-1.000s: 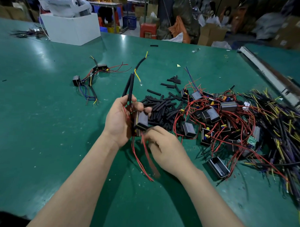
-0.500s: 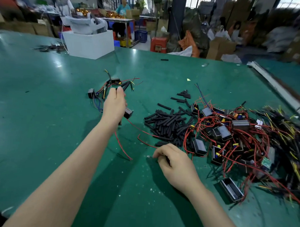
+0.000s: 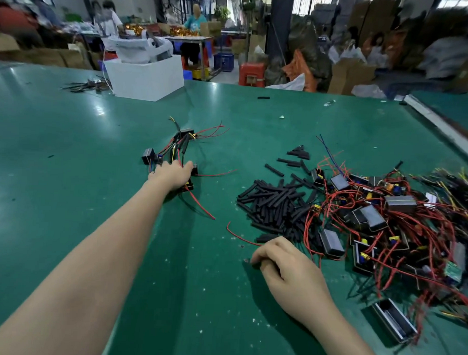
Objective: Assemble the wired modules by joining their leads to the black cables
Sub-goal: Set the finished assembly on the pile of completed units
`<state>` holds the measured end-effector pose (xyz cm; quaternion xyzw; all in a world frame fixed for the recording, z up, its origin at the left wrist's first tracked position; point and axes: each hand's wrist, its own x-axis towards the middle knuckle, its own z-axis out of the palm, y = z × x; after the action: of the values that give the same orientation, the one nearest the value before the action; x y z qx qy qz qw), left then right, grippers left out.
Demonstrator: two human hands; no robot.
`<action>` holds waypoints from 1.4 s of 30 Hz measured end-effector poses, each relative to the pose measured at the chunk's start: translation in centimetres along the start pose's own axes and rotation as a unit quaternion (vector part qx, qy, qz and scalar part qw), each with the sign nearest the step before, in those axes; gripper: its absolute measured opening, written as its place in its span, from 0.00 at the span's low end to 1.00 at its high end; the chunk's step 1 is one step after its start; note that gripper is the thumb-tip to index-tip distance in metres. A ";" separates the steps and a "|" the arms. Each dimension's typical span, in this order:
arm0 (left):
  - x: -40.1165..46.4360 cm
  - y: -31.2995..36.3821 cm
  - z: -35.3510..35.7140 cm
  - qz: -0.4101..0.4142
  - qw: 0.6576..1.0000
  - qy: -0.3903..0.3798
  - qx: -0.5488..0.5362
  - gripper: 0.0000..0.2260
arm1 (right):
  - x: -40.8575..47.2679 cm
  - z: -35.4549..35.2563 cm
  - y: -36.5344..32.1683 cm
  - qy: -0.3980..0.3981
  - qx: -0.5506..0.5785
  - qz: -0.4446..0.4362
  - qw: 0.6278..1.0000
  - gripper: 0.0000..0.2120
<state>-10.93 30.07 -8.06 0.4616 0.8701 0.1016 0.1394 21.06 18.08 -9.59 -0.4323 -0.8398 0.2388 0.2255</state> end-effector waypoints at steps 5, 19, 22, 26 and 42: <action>-3.9 -1.0 0.0 0.061 0.997 0.038 -0.010 0.16 | 0.0 -0.1 -0.1 -0.003 0.002 0.006 1.000 0.11; -15.7 -2.3 1.2 0.178 0.983 0.030 0.031 0.14 | -0.5 -0.2 -0.5 0.005 0.024 0.000 1.000 0.12; -16.2 -1.9 0.5 0.147 0.984 0.050 -0.084 0.14 | -0.4 -0.2 -0.4 0.005 0.030 0.001 1.000 0.12; -15.5 0.1 -2.4 0.112 0.935 0.060 -0.332 0.12 | -0.3 -0.1 -0.2 0.001 0.024 0.001 1.000 0.12; -5.2 1.4 -2.5 0.040 0.986 -0.054 0.151 0.35 | 0.0 -0.2 -0.3 -0.005 0.012 -0.004 1.000 0.12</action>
<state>-7.87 26.38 -4.51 0.5168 0.8475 -0.0504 0.1102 21.01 17.93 -9.28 -0.4247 -0.8398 0.2503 0.2275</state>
